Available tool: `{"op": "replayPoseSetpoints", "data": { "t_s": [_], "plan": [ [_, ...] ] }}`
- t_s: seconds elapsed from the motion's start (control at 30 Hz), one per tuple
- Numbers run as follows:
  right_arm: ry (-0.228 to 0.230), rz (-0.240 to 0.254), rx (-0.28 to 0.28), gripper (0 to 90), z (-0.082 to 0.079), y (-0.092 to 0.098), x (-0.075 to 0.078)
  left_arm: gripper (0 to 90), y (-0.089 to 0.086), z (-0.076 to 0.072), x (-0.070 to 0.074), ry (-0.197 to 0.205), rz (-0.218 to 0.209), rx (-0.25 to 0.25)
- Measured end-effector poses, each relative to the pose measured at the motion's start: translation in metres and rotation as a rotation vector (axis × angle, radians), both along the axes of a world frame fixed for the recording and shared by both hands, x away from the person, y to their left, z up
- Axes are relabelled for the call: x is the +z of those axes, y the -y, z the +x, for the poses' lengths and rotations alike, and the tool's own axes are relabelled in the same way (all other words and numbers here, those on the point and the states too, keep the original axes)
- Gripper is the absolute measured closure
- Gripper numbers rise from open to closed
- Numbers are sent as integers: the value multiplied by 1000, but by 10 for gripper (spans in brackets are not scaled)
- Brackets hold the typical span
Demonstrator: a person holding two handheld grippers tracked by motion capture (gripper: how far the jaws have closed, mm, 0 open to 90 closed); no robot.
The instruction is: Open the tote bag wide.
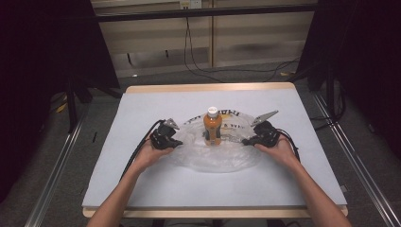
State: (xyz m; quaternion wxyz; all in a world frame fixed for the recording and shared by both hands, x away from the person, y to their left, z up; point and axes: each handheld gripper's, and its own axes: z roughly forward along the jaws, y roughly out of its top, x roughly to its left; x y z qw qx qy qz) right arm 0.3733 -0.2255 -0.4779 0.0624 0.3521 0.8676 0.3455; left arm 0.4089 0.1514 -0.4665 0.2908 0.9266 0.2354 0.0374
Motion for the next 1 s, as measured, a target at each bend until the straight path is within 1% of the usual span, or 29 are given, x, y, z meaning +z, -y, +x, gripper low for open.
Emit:
{"op": "replayPoseSetpoints", "data": {
  "t_s": [0.03,0.07,0.1,0.13,0.17,0.2,0.23,0.27,0.33,0.4,0.47,0.5,0.53,0.57,0.63,0.7,0.73,0.77,0.8,0.87,0.93,0.97,1.0],
  "plan": [
    [0,9,-7,900,0,2,-1,900,0,0,0,0,0,0],
    [-3,15,-16,900,0,2,-1,900,1,-2,-2,-2,-31,27],
    [2,9,-13,900,-1,2,-1,900,1,-2,-2,-3,-41,31],
    [7,3,-19,900,-1,0,0,900,0,-2,-3,-7,-62,34],
    [3,25,-21,900,0,0,-1,900,1,-3,-4,-4,-91,36],
    [9,37,-25,900,0,-2,-2,900,2,-4,-4,8,-94,27],
    [12,46,-29,900,0,-4,-3,900,3,-6,-3,11,-92,35],
    [11,63,-28,900,1,-5,-3,900,3,-7,-3,13,-107,34],
    [23,75,-27,900,0,-9,0,900,1,-7,1,22,-149,36],
    [44,106,-28,900,-3,-10,6,900,-4,-8,6,38,-211,54],
    [70,123,-33,900,-6,-10,11,900,-10,-10,11,46,-273,71],
    [76,144,-39,900,-8,-9,13,900,-13,-12,13,56,-296,76],
    [76,144,-39,900,-8,-9,13,900,-13,-12,13,56,-296,76],
    [98,191,-49,900,-13,-8,18,900,-19,-16,18,73,-341,79],
    [116,211,-56,900,-17,-7,21,900,-26,-21,23,92,-380,85],
    [146,237,-61,900,-23,-6,26,900,-32,-26,27,99,-426,84],
    [160,255,-67,868,-25,-4,28,889,-35,-29,29,113,-434,86],
    [166,267,-74,792,-28,-3,31,859,-37,-32,31,122,-445,83],
    [175,270,-80,741,-31,-3,33,817,-38,-36,33,140,-444,79],
    [191,287,-77,683,-36,0,35,767,-42,-43,35,168,-451,85],
    [218,287,-94,532,-43,0,38,651,-44,-48,36,183,-460,84],
    [226,294,-104,480,-45,1,39,619,-44,-48,36,183,-460,84],
    [235,299,-108,439,-48,1,40,585,-46,-54,36,193,-456,84]
  ]
}}
